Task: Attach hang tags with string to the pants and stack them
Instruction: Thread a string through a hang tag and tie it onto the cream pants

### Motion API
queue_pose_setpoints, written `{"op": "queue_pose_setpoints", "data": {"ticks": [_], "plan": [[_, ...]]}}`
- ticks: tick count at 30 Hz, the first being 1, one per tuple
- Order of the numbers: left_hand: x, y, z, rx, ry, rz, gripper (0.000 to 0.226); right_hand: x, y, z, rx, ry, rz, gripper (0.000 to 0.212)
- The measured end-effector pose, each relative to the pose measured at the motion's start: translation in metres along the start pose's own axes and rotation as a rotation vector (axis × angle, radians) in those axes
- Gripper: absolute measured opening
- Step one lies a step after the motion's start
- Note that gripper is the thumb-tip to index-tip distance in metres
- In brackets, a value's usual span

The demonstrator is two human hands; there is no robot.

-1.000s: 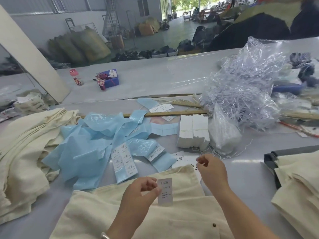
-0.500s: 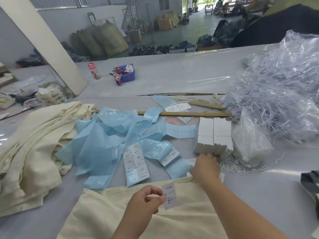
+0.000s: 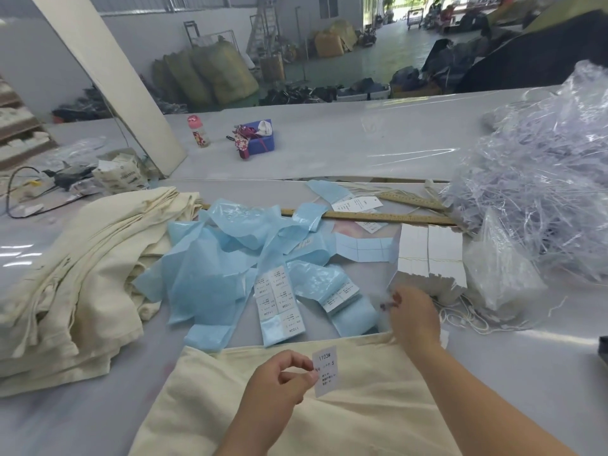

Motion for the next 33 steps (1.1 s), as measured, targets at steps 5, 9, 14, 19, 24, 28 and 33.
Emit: {"op": "queue_pose_setpoints", "data": {"ticks": [5,9,14,19,24,28,33], "plan": [[0.0,0.004,-0.003,0.035,-0.015,-0.062,0.004,0.015,0.054,-0.017,-0.439,0.251,0.393,0.008],[-0.004,0.004,-0.008,0.055,-0.032,-0.119,0.001,0.017,0.075,-0.04,-0.253,0.106,0.591,0.033],[-0.011,0.015,-0.019,0.121,-0.04,-0.261,0.009,0.019,0.081,-0.097,0.11,-0.195,0.769,0.049],[-0.021,0.04,-0.035,0.245,-0.118,-0.375,0.017,0.044,0.083,-0.163,0.317,-0.263,0.934,0.079],[-0.031,0.059,-0.052,0.333,-0.182,-0.345,0.006,0.091,0.077,-0.211,0.342,-0.19,0.933,0.089],[-0.024,0.07,-0.061,0.41,-0.228,-0.265,0.009,0.118,0.071,-0.234,0.341,-0.134,0.861,0.095],[-0.016,0.091,-0.069,0.419,-0.273,-0.195,0.021,0.14,0.062,-0.251,0.334,-0.094,0.855,0.093]]}}
Point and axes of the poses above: each hand's wrist, its own z-axis towards the middle knuckle, its own y-axis out of the back of the hand, x = y × z, the point moved 2 cm from there along z, towards the middle knuckle, and after that the axes turned 8 degrees about z, right-handed, at the moved point
